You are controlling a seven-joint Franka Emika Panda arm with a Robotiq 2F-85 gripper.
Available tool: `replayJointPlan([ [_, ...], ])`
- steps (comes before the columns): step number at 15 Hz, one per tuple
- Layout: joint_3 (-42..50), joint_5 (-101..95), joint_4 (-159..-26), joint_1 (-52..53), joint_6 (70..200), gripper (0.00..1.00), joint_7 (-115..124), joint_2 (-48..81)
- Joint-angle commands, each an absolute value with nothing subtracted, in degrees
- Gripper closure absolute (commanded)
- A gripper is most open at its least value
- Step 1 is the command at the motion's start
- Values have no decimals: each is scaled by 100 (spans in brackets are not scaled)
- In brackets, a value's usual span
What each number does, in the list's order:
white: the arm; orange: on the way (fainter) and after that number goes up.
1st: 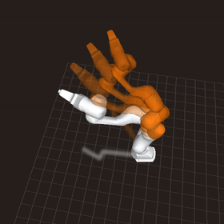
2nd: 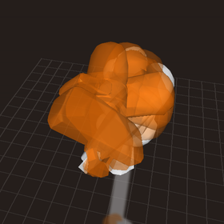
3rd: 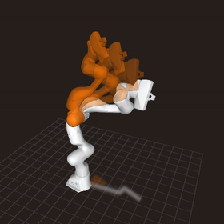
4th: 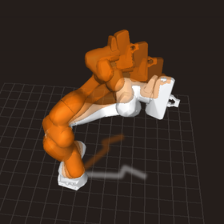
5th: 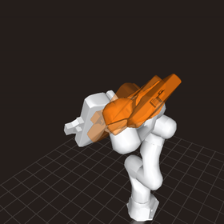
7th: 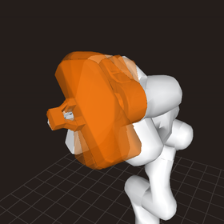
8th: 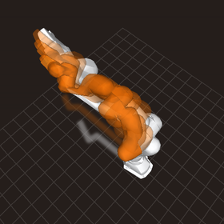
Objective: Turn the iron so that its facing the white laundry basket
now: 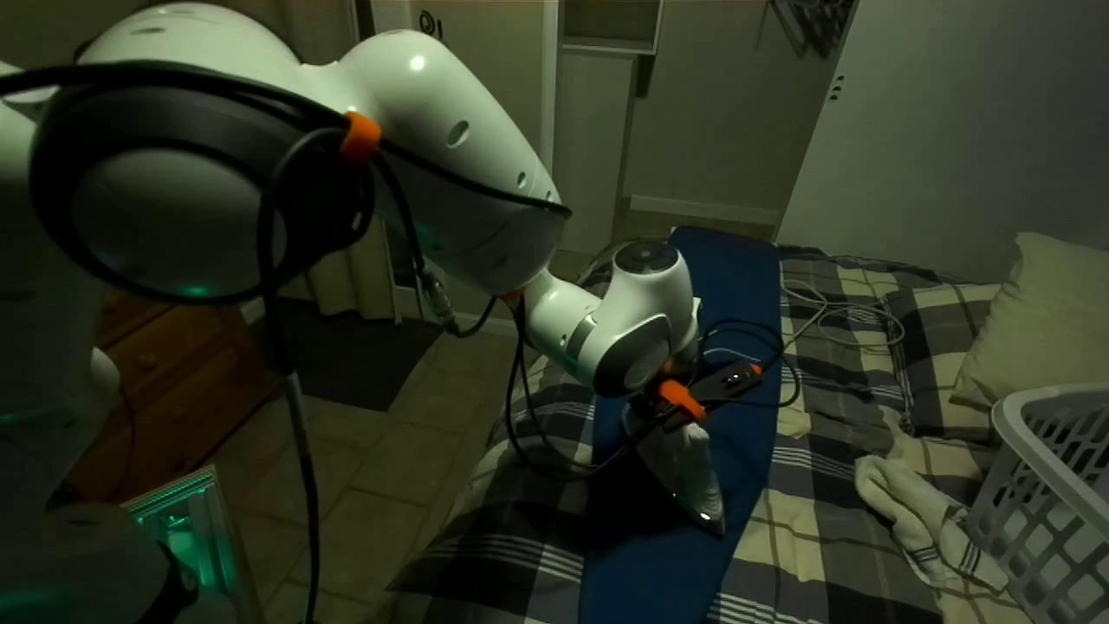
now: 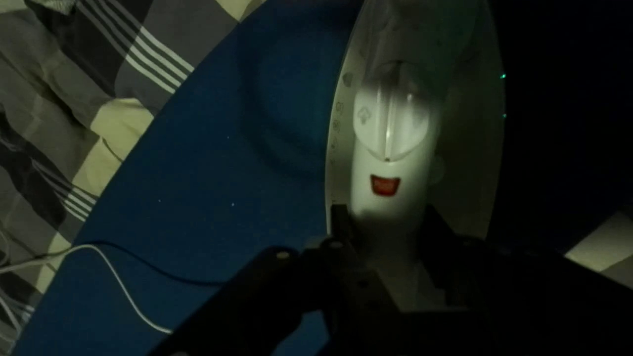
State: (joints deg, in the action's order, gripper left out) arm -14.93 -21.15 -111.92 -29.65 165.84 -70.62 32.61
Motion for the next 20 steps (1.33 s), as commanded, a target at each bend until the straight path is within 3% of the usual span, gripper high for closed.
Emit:
replayJointPlan([
  [1, -2313, -2072, -11488, -3822, 16535, 88, -8446, 3219],
  [6, -3013, -2212, -11576, -4602, 16228, 88, -9969, 3318],
  [16, -2233, -897, -11609, -3944, 16193, 88, -12344, 3068],
  [17, -2128, -851, -11595, -3845, 16186, 47, -12377, 3038],
  [18, -2002, -770, -11569, -3715, 16119, 36, -12288, 2973],
  [20, -1936, -498, -11532, -3620, 15991, 24, -12292, 2868],
])
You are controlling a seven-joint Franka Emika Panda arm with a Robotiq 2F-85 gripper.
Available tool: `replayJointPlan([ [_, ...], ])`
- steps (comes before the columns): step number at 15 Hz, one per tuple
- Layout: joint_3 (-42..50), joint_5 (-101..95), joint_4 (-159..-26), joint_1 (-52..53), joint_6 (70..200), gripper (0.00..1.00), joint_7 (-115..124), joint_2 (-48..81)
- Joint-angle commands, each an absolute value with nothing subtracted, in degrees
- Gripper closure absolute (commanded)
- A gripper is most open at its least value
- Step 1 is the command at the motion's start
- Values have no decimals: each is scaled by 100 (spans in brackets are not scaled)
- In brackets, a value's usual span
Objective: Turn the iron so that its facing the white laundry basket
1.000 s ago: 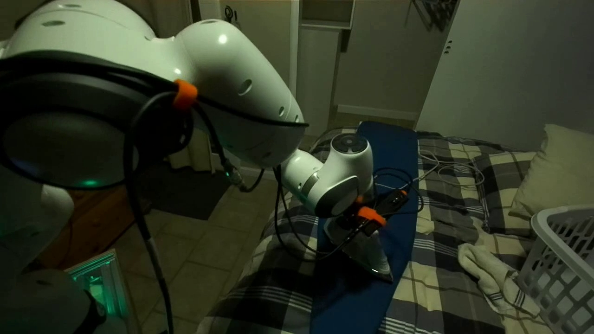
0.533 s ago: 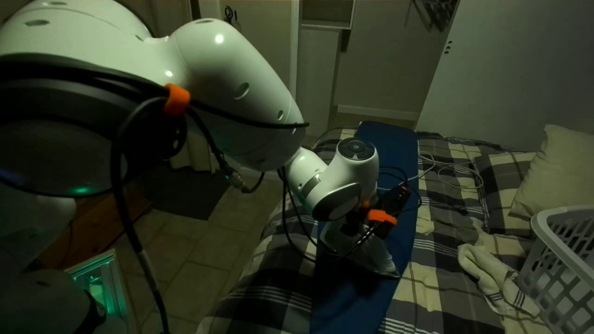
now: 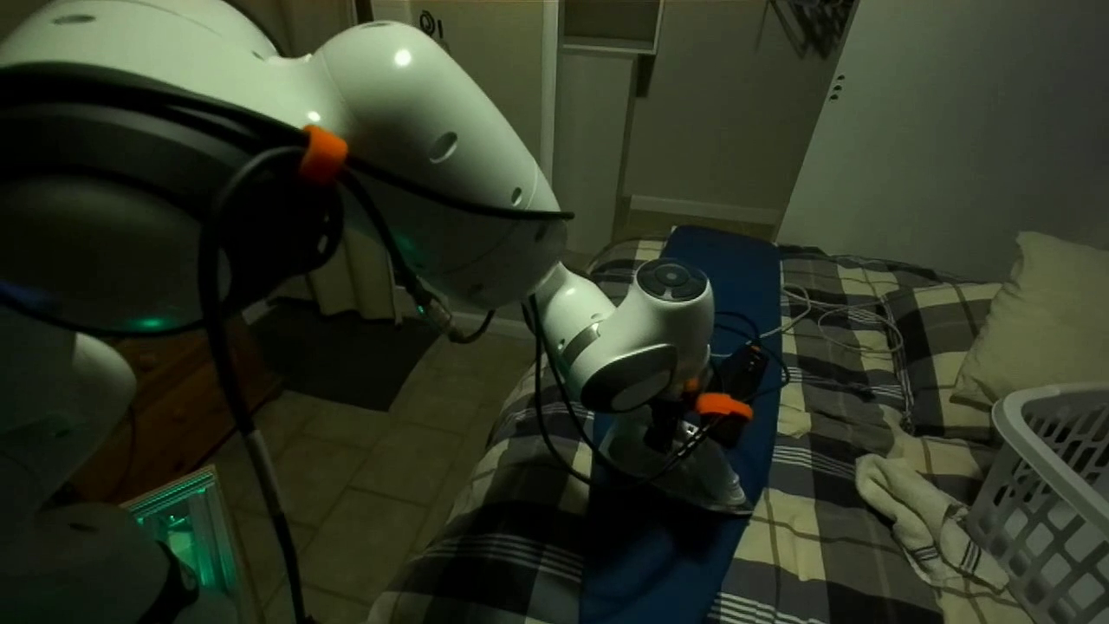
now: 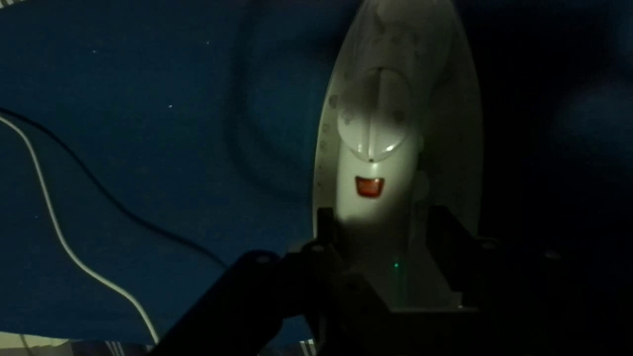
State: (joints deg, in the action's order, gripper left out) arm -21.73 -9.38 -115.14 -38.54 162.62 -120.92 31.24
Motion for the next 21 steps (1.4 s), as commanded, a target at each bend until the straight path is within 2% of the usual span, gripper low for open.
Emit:
replayJointPlan([
  [1, -1902, -354, -11505, -3574, 15871, 16, -12288, 2764],
  [3, -1922, 12, -11424, -3539, 15671, 2, -12336, 2549],
  [4, -1911, 188, -11371, -3506, 15586, 0, -12368, 2437],
  [6, -1790, 497, -11212, -3356, 15402, 0, -12337, 2187],
  [8, -1004, 240, -11015, -2654, 15097, 0, -11258, 1861],
  [13, 82, -204, -10308, -1534, 13757, 0, -9234, 1704],
  [18, 285, -224, -9432, -1041, 12104, 0, -7539, 1909],
  [21, 286, -92, -9124, -952, 11712, 0, -6561, 2017],
])
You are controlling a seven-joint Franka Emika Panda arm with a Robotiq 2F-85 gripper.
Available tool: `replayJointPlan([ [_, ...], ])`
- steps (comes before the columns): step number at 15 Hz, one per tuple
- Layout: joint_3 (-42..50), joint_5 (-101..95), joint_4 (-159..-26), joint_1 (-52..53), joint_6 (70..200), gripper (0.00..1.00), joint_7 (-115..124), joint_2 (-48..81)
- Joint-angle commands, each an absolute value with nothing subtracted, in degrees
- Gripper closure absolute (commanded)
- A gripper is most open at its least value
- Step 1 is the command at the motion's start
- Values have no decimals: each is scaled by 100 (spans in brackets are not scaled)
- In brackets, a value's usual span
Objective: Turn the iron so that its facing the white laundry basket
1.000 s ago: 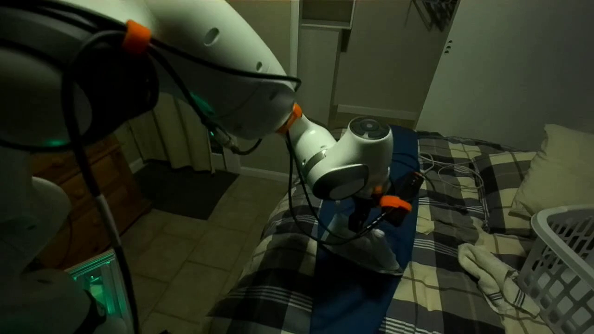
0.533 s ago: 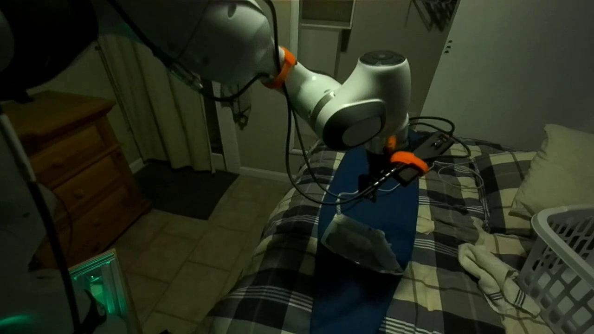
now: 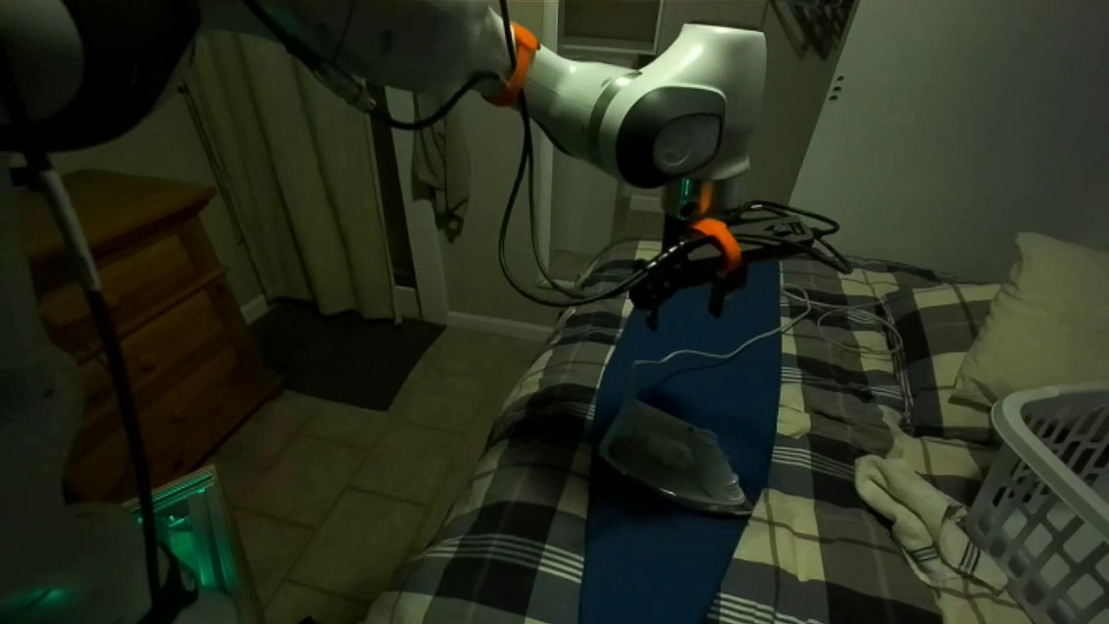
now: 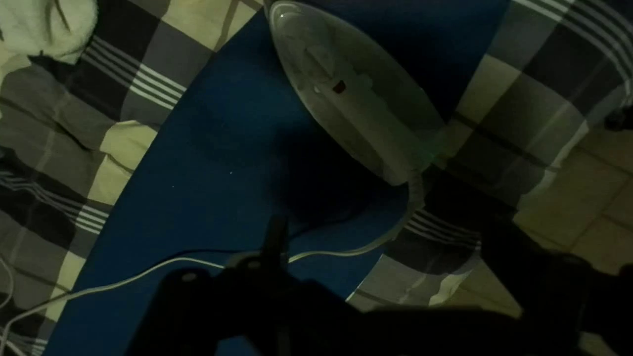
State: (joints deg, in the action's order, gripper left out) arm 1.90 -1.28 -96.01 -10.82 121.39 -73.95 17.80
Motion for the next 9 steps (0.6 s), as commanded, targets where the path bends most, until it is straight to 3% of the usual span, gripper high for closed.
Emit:
replayJointPlan([
  [1, 291, -91, -9059, -936, 11628, 0, -6233, 2049],
  [9, 184, -71, -9139, -1021, 11679, 0, -5368, 2109],
])
